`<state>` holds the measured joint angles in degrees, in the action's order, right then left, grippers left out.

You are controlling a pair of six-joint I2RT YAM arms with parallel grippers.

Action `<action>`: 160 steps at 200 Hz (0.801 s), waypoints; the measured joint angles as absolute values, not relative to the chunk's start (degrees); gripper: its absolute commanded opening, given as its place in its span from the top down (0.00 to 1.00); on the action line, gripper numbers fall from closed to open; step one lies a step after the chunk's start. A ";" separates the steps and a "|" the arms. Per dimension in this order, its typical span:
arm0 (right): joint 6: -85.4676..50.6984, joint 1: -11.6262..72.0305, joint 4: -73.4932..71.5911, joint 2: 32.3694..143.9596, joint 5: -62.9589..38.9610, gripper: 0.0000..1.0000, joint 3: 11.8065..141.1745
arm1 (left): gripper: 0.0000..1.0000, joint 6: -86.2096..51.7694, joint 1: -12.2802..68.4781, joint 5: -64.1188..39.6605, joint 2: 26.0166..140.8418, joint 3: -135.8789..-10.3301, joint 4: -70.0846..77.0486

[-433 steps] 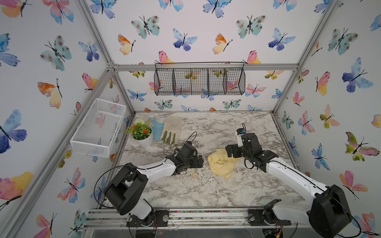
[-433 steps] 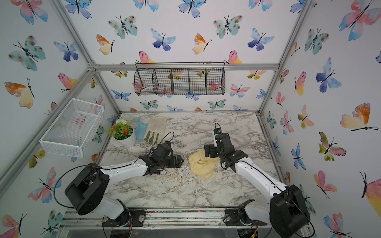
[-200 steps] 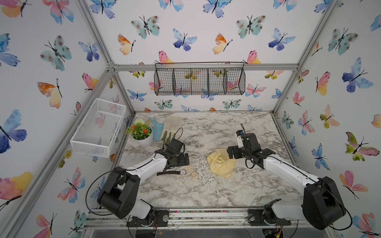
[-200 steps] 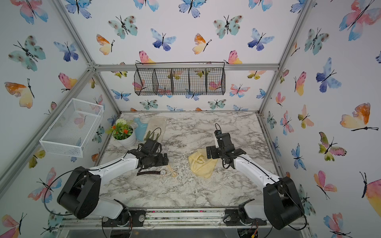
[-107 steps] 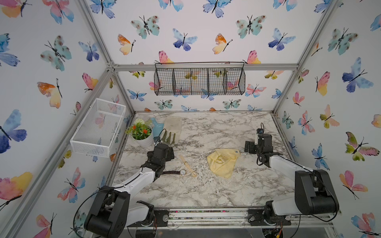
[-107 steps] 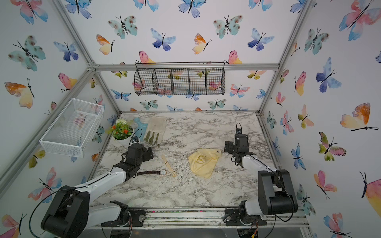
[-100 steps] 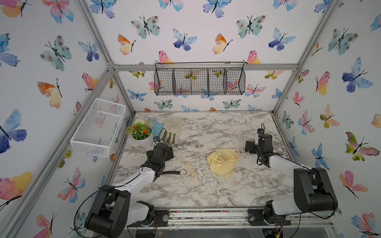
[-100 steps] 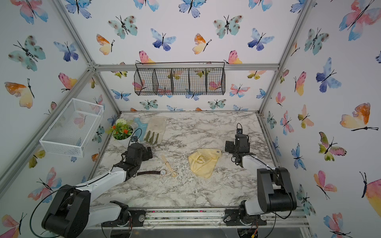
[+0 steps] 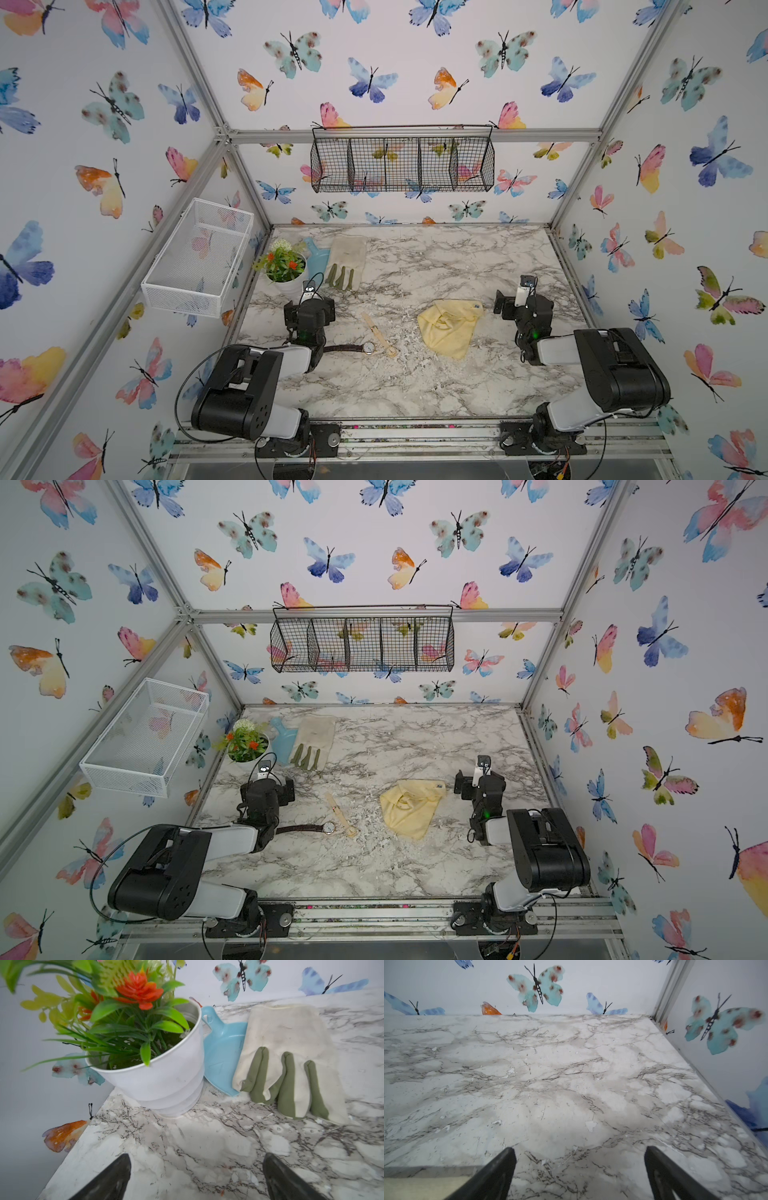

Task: Wipe the watch dial
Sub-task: Reset both arms

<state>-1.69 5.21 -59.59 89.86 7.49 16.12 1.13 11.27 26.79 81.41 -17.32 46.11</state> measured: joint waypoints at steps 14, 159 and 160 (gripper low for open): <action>-1.72 5.17 -61.47 90.52 7.46 0.01 13.98 | 0.02 0.99 8.99 21.65 79.75 -12.60 53.17; -1.41 5.17 -68.18 90.65 7.46 0.02 14.52 | 0.02 1.08 2.68 3.55 82.67 -9.15 70.08; -1.41 5.17 -68.18 90.65 7.46 0.02 14.52 | 0.02 1.08 2.68 3.53 82.67 -9.15 70.08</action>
